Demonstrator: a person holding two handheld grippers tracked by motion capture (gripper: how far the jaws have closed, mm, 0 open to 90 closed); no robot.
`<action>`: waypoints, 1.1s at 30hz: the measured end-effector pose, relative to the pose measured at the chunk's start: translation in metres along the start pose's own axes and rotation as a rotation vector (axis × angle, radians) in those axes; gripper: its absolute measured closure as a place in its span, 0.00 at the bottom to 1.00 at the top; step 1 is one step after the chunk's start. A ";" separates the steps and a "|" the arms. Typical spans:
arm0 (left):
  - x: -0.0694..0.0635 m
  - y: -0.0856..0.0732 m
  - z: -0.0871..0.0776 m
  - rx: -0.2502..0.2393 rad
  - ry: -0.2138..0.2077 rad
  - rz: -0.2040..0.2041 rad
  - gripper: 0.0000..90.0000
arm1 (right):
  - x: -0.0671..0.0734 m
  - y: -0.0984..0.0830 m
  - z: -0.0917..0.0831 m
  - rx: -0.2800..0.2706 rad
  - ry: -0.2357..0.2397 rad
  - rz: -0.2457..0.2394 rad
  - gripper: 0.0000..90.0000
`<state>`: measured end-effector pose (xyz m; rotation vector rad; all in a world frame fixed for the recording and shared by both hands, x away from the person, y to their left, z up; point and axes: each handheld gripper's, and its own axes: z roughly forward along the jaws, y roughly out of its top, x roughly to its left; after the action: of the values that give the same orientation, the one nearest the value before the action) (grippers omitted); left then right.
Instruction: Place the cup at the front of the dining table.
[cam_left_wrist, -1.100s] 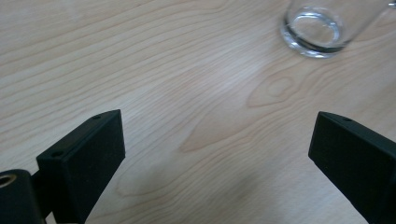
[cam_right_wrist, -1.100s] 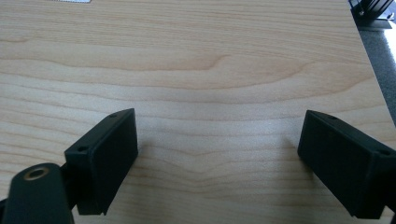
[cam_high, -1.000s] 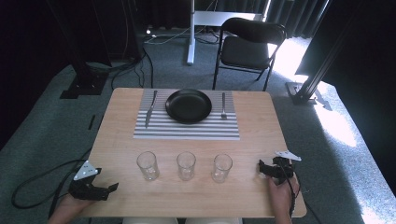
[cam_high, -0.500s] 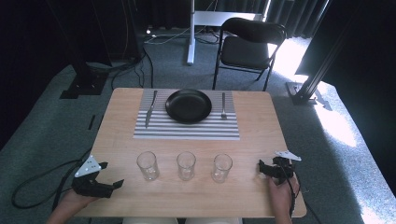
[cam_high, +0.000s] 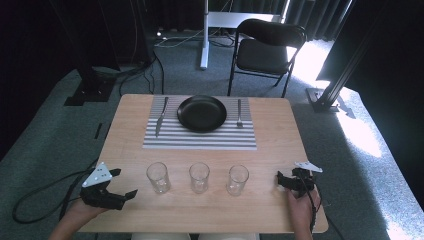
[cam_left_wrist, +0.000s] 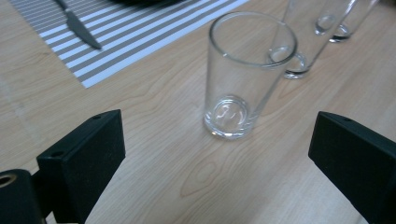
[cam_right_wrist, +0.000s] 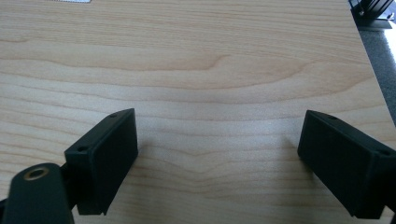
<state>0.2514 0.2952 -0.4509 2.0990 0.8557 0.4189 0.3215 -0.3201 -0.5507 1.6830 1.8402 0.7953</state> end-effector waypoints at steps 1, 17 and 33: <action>-0.001 0.002 0.000 0.001 -0.002 0.004 0.05 | 0.000 0.000 0.000 0.000 0.000 0.000 0.13; -0.008 0.023 0.003 -0.023 -0.032 0.050 0.06 | 0.000 0.000 0.000 0.000 0.000 0.000 0.13; -0.022 0.046 0.020 -0.009 -0.077 0.114 0.06 | 0.000 0.000 0.000 0.000 0.000 0.000 0.13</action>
<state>0.2662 0.2482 -0.4273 2.1483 0.6909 0.3978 0.3215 -0.3201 -0.5507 1.6827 1.8404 0.7953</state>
